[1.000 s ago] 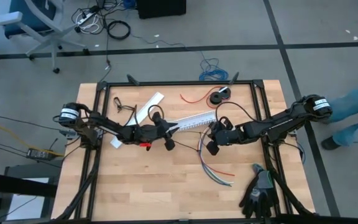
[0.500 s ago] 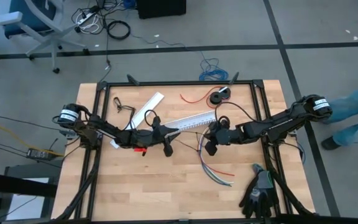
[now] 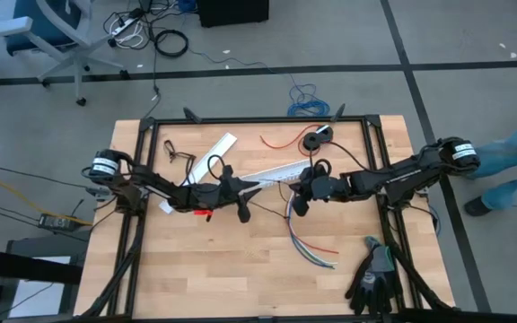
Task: Ziptie cables
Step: Wrap the cables together using the black zip tie
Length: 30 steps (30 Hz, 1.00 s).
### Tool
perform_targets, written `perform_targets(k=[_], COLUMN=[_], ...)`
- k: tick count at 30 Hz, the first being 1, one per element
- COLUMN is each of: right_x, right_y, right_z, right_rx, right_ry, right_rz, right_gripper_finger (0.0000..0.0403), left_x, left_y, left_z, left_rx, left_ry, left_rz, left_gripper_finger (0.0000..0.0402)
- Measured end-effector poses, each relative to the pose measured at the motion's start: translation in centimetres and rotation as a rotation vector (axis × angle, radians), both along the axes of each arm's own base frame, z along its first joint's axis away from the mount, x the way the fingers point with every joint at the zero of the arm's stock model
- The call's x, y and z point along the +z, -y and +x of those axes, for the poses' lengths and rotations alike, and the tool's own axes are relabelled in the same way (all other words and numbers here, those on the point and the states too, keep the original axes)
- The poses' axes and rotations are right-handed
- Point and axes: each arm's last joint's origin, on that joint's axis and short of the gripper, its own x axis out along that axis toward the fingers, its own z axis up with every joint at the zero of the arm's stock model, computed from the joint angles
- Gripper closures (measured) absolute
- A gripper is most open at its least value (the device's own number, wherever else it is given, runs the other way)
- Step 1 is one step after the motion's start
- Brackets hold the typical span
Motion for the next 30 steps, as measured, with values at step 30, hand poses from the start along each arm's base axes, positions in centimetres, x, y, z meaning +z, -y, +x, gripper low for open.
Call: perform_targets(k=[30], right_x=[0.5], right_y=[0.4], right_z=[0.5], right_rx=[0.056], right_ry=[0.057], right_rz=[0.010], right_gripper_finger=[0.0403], left_x=[-2.2], left_y=[-3.9], left_z=[1.9], left_rx=[-0.175], left_ry=[0.325], left_rz=[-0.053], left_gripper_finger=[0.0303])
